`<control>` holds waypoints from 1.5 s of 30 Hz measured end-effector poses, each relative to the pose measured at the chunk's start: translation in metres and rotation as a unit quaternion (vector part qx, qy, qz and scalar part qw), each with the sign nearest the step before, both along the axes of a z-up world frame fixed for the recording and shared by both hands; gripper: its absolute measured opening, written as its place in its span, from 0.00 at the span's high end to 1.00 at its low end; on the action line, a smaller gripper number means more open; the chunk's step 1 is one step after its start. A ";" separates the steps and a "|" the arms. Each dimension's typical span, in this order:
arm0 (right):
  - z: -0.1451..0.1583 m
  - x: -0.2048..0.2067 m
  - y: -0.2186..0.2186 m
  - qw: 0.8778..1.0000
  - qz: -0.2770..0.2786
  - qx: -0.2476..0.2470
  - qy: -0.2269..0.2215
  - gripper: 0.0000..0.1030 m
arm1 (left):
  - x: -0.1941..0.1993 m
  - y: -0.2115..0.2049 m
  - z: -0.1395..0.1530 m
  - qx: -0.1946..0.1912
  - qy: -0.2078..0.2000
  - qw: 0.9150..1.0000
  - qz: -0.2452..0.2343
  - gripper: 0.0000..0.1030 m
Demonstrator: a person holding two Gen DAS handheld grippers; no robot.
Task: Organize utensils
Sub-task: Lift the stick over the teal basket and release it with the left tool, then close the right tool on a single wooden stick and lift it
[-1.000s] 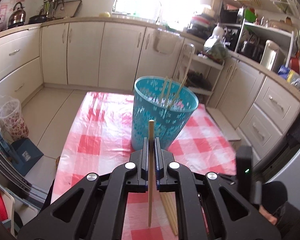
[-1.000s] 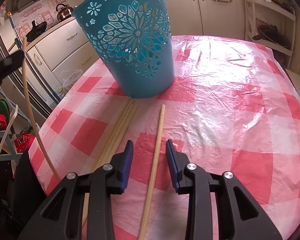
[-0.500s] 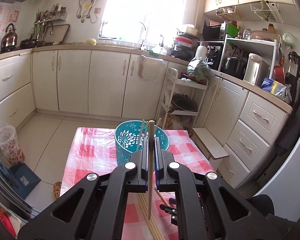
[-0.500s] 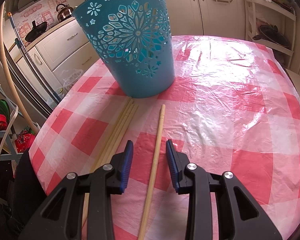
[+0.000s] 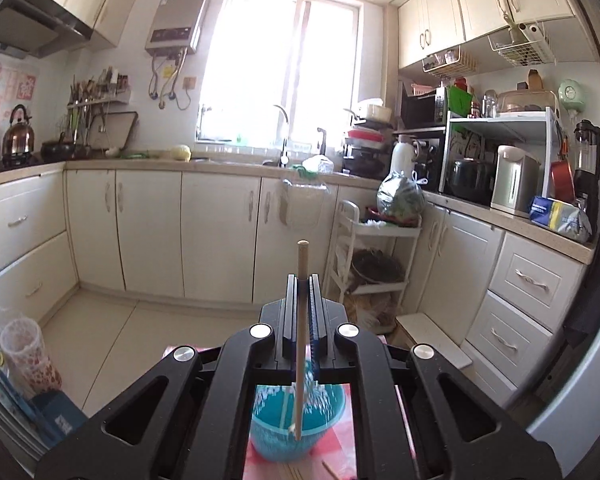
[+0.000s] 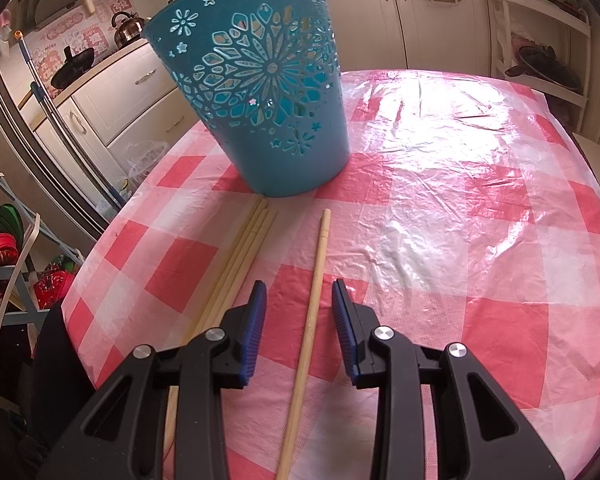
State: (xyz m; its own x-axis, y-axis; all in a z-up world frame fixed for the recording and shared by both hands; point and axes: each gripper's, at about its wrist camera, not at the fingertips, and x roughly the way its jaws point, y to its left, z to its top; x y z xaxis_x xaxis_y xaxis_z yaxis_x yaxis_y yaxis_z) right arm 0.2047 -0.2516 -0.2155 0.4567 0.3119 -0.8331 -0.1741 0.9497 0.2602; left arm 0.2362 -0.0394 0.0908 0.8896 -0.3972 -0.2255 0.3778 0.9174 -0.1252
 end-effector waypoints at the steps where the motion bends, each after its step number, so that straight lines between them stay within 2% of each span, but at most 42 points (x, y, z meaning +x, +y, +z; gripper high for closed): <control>1: 0.000 0.000 0.000 1.000 0.000 0.002 0.000 0.67 | 0.008 -0.005 0.000 0.002 -0.004 1.000 0.003 0.95; 4: -0.001 0.001 -0.002 1.000 0.000 0.003 0.001 0.67 | 0.036 -0.020 -0.013 0.013 -0.007 1.000 0.010 0.95; 7: -0.001 0.001 -0.001 1.000 0.002 0.003 0.001 0.65 | 0.066 -0.036 -0.042 0.032 0.012 0.999 0.018 0.95; 12: 0.000 0.000 0.003 1.000 0.008 -0.007 -0.001 0.64 | 0.104 -0.052 -0.100 0.075 0.066 0.994 0.031 0.95; 15: 0.000 0.001 0.004 1.000 0.010 -0.008 -0.001 0.64 | 0.111 -0.048 -0.126 0.085 0.101 0.991 0.038 0.95; 16: 0.000 0.001 0.004 1.000 0.009 -0.007 0.000 0.64 | 0.110 -0.045 -0.130 0.084 0.108 0.990 0.039 0.94; 18: -0.001 0.001 0.002 1.000 0.007 0.000 0.001 0.64 | 0.102 -0.033 -0.137 0.077 0.112 0.990 0.047 0.83; 20: -0.001 0.001 0.001 1.000 0.005 0.002 0.001 0.64 | 0.088 -0.017 -0.142 0.064 0.112 0.990 0.061 0.57; 24: 0.000 0.003 0.001 1.000 -0.002 -0.002 0.001 0.66 | 0.060 0.021 -0.156 0.042 0.121 0.988 0.081 0.46; 26: 0.000 0.006 0.001 1.000 -0.006 -0.008 0.001 0.67 | 0.049 0.038 -0.170 0.039 0.135 0.986 0.092 0.36; 31: 0.000 0.011 0.013 0.999 -0.004 -0.053 0.000 0.72 | 0.029 0.067 -0.231 0.037 0.201 0.974 0.102 0.34; 33: 0.000 0.012 0.019 0.996 0.001 -0.092 -0.004 0.83 | 0.022 0.071 -0.248 0.031 0.216 0.971 0.098 0.34; 34: 0.000 0.013 0.021 0.994 0.003 -0.107 -0.006 0.92 | 0.020 0.071 -0.254 0.032 0.218 0.971 0.097 0.34; 35: 0.000 0.013 0.022 0.993 0.006 -0.117 -0.006 0.93 | 0.018 0.071 -0.260 0.032 0.220 0.970 0.095 0.34; 39: 0.003 0.010 0.023 0.992 0.015 -0.125 0.012 0.94 | 0.017 0.067 -0.268 0.028 0.226 0.970 0.078 0.34; 45: 0.005 0.004 0.021 0.990 0.030 -0.138 0.019 0.92 | 0.009 0.047 -0.266 0.048 0.217 0.973 0.056 0.28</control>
State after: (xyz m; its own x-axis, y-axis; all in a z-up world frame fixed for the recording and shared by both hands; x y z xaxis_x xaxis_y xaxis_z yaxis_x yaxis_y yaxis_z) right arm 0.2086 -0.2302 -0.2107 0.4119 0.0953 -0.9062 -0.2267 0.9740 -0.0006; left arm 0.2454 0.0081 -0.1754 0.7388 -0.2622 -0.6208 0.2053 0.9650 -0.1632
